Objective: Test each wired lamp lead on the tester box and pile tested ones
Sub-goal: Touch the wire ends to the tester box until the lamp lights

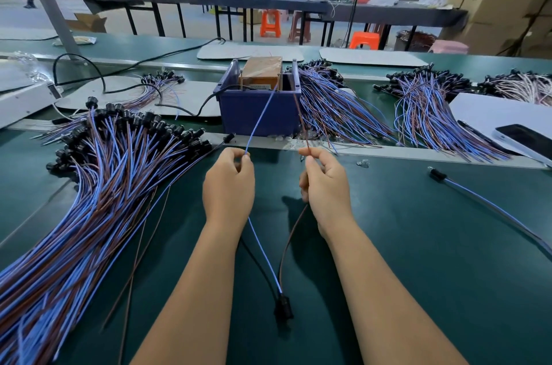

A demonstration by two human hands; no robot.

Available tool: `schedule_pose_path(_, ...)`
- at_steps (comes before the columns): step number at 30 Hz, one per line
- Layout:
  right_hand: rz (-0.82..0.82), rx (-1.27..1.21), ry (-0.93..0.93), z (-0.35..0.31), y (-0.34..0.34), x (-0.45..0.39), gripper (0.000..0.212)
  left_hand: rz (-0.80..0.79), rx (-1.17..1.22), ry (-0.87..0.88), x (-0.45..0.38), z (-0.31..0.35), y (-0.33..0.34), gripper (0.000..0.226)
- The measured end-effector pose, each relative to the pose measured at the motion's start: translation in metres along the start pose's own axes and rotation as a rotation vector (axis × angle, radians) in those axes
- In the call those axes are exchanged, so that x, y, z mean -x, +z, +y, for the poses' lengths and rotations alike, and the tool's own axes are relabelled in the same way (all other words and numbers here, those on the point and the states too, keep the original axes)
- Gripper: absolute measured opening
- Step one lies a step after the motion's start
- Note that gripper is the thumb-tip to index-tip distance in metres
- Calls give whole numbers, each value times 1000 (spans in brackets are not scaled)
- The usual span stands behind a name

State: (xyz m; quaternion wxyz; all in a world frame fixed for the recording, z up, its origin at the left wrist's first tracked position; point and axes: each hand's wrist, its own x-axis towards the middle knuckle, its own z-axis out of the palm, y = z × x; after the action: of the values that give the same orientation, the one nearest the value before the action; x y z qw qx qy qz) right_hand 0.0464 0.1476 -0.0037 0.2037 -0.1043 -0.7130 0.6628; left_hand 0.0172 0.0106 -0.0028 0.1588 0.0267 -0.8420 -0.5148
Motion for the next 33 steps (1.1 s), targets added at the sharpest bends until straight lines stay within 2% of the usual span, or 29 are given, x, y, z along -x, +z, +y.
schedule_pose_path(3,27,7,-18,0,1,0,26,26,34,-44,-2,0,-1,14)
schedule_pose_path(8,67,-53,83,1,0,-2,24,30,135,-137,-6,-2,-3,20)
schedule_pose_path(11,70,-38,59,-1,-2,-2,25,25,204,-187,-6,-2,-5,28)
schedule_pose_path(17,68,8,-8,-1,0,-2,25,38,224,-134,-5,0,-6,26)
schedule_pose_path(23,90,47,63,2,0,-3,26,41,193,-105,-6,-1,-6,27)
schedule_pose_path(33,85,90,23,4,1,-6,30,76,169,-101,-9,-2,-9,29)
